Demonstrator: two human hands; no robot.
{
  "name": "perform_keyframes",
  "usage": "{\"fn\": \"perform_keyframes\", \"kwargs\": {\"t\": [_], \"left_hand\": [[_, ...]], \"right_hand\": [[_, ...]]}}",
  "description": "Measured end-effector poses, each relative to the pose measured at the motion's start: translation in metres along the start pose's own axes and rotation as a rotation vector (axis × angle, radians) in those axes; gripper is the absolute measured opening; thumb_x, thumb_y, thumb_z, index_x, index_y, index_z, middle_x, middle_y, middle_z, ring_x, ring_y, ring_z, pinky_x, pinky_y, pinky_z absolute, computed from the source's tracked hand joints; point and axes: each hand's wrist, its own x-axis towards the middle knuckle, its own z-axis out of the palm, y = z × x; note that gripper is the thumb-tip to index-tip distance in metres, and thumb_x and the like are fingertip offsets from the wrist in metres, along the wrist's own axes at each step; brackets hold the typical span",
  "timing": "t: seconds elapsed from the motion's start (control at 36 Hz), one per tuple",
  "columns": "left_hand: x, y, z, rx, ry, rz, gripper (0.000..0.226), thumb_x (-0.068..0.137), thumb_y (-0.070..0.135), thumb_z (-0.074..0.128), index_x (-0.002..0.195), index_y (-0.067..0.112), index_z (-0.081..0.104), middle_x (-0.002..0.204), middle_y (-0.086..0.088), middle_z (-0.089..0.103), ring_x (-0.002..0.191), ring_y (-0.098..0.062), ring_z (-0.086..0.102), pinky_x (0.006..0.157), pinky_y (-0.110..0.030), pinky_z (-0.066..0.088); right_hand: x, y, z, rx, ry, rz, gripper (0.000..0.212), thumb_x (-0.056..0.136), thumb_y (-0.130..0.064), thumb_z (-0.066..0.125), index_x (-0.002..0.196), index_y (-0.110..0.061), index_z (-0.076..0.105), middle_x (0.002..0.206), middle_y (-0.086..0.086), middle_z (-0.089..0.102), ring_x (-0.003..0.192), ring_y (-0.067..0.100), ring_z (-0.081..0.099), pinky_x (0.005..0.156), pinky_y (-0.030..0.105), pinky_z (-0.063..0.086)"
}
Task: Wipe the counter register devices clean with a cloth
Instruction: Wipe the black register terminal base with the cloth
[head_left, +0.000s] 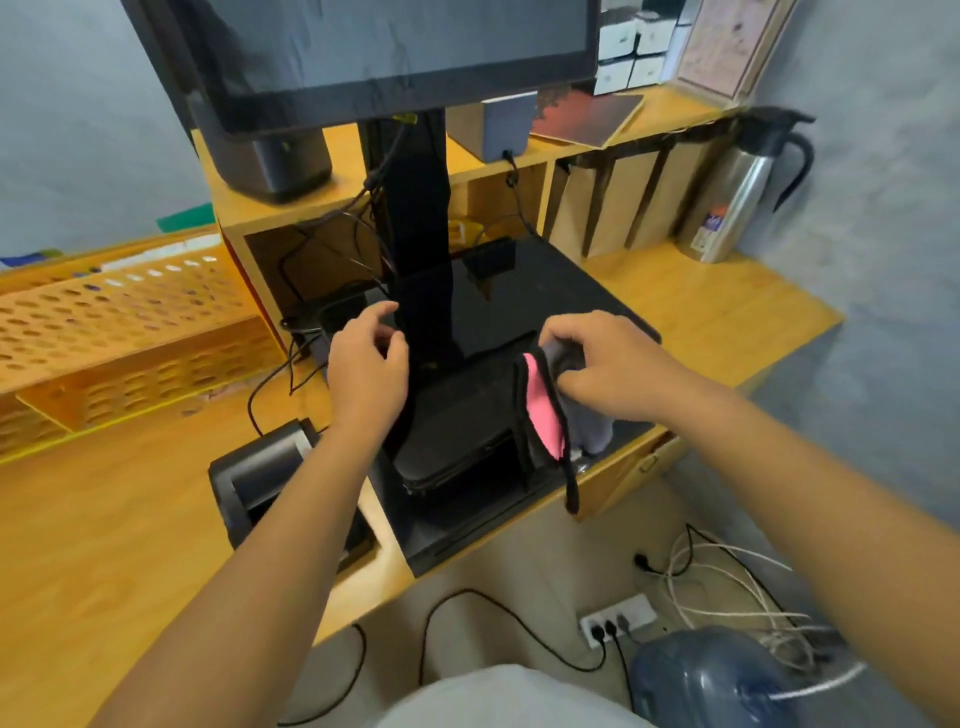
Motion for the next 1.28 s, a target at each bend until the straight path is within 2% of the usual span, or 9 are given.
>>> {"fn": "perform_keyframes", "kwargs": {"t": [0.08,0.17,0.25,0.39,0.56,0.67,0.78,0.92,1.28], "left_hand": [[-0.001,-0.002,0.000,0.030,-0.004,0.020,0.025,0.103,0.015,0.056,0.121,0.017,0.072,0.108,0.009,0.061,0.113,-0.020,0.060,0.091,-0.028,0.041],[0.000,-0.004,0.000,0.059,-0.030,0.012,0.024,0.102,0.014,0.055,0.114,0.018,0.076,0.113,0.006,0.062,0.121,-0.021,0.056,0.096,-0.030,0.040],[0.003,-0.006,0.000,0.084,-0.063,0.001,0.024,0.099,0.013,0.057,0.109,0.018,0.078,0.121,-0.003,0.065,0.124,-0.026,0.053,0.101,-0.036,0.040],[0.002,-0.006,0.000,0.100,-0.077,0.010,0.024,0.099,0.014,0.057,0.108,0.020,0.079,0.120,-0.003,0.065,0.126,-0.027,0.048,0.105,-0.043,0.042],[0.003,-0.007,0.003,0.260,-0.145,0.088,0.034,0.101,0.024,0.058,0.134,0.024,0.067,0.131,-0.006,0.061,0.133,-0.031,0.044,0.109,-0.042,0.031],[0.005,-0.007,0.006,0.388,-0.210,0.107,0.048,0.103,0.031,0.051,0.151,0.025,0.052,0.155,-0.005,0.047,0.149,-0.027,0.030,0.121,-0.047,0.020],[0.006,-0.007,0.006,0.407,-0.234,0.101,0.046,0.104,0.032,0.049,0.150,0.025,0.053,0.159,-0.005,0.043,0.152,-0.026,0.026,0.123,-0.047,0.017],[0.006,-0.006,0.005,0.406,-0.228,0.091,0.045,0.103,0.031,0.050,0.148,0.026,0.056,0.157,-0.005,0.045,0.150,-0.027,0.029,0.121,-0.045,0.018],[0.006,-0.004,0.007,0.391,-0.227,0.072,0.043,0.103,0.031,0.052,0.145,0.029,0.057,0.155,-0.003,0.046,0.148,-0.028,0.029,0.121,-0.049,0.018]], "right_hand": [[0.000,0.000,0.032,-0.357,0.287,0.045,0.031,0.082,-0.008,0.065,0.110,-0.020,0.067,0.107,0.005,0.055,0.108,0.031,0.044,0.090,0.041,0.030],[-0.006,-0.002,0.058,-0.438,0.439,0.098,0.033,0.081,-0.009,0.071,0.113,-0.009,0.063,0.105,0.015,0.054,0.097,0.038,0.050,0.083,0.045,0.038],[-0.015,0.006,0.070,-0.249,0.399,0.084,0.004,0.092,-0.007,0.063,0.095,-0.008,0.062,0.090,0.008,0.059,0.088,0.032,0.055,0.071,0.034,0.038],[-0.038,0.016,0.075,0.042,0.347,0.075,0.038,0.085,-0.004,0.055,0.119,-0.007,0.071,0.111,0.002,0.062,0.106,0.013,0.043,0.093,0.005,0.028],[-0.049,0.023,0.083,0.055,0.233,0.041,0.060,0.084,-0.021,0.062,0.144,-0.021,0.057,0.147,-0.005,0.047,0.138,0.013,0.029,0.116,0.028,0.017],[-0.041,0.021,0.084,0.062,0.250,0.044,0.058,0.087,-0.021,0.071,0.143,-0.025,0.057,0.155,-0.007,0.042,0.145,0.010,0.025,0.113,0.018,0.008],[-0.038,0.019,0.085,0.056,0.288,0.066,0.055,0.087,-0.018,0.074,0.140,-0.021,0.060,0.152,-0.004,0.045,0.144,0.009,0.027,0.115,0.027,0.017],[-0.034,0.013,0.089,0.007,0.340,0.108,0.054,0.084,-0.011,0.072,0.137,-0.009,0.061,0.144,0.006,0.049,0.139,0.016,0.032,0.109,0.002,0.010],[-0.028,0.076,0.048,0.132,0.377,0.200,0.046,0.083,0.003,0.069,0.126,-0.014,0.067,0.129,-0.006,0.051,0.125,0.013,0.040,0.101,0.003,0.023]]}}
